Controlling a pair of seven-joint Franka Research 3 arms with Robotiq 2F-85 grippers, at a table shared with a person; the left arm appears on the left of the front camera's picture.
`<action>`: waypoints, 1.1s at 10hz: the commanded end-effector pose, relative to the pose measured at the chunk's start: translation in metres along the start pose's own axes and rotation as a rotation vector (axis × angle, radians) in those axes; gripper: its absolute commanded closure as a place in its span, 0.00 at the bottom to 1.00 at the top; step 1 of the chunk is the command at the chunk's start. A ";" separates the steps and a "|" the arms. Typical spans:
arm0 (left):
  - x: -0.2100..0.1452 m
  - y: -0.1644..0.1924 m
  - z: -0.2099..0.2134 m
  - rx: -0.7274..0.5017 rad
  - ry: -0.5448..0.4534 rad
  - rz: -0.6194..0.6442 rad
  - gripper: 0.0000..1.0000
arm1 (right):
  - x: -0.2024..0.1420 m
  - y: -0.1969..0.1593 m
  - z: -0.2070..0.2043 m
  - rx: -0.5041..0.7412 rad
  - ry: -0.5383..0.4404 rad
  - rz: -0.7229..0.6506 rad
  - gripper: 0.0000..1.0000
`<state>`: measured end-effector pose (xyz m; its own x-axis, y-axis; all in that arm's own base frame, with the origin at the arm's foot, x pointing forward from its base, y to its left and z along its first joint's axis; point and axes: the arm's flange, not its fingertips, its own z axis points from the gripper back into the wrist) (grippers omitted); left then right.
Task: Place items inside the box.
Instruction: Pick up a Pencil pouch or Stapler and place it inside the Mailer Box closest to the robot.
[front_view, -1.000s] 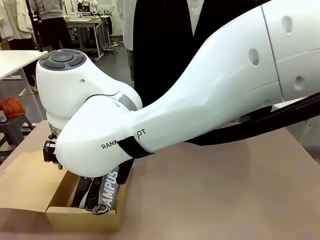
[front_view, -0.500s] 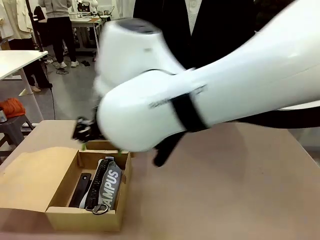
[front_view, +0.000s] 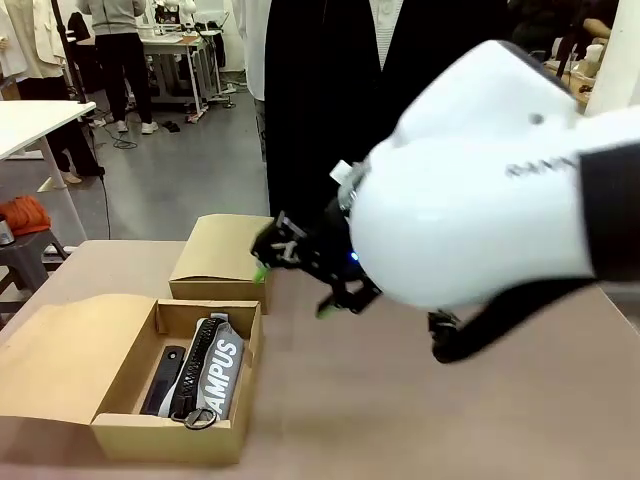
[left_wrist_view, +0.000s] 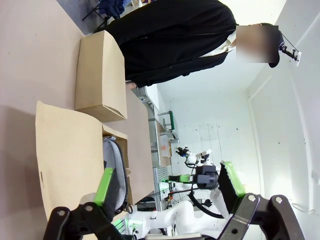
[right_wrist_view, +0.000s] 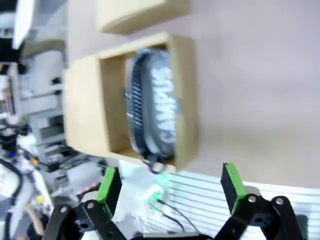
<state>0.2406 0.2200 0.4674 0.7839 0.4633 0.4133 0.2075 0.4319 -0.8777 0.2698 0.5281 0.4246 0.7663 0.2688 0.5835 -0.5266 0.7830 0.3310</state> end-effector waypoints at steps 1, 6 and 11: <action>-0.002 -0.001 -0.001 -0.021 -0.014 -0.019 0.00 | -0.010 0.035 -0.047 0.004 -0.100 -0.248 0.58; -0.002 -0.001 -0.001 -0.021 -0.014 -0.019 0.00 | -0.023 0.054 -0.070 -0.130 -0.054 -0.553 0.58; -0.002 -0.001 -0.001 -0.021 -0.014 -0.019 0.00 | -0.029 0.049 -0.087 -0.151 -0.027 -0.460 0.58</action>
<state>0.2406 0.2200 0.4673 0.7841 0.4632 0.4131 0.2074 0.4317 -0.8778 0.2464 0.6027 0.3580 0.9064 -0.1382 0.3991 -0.0568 0.8964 0.4395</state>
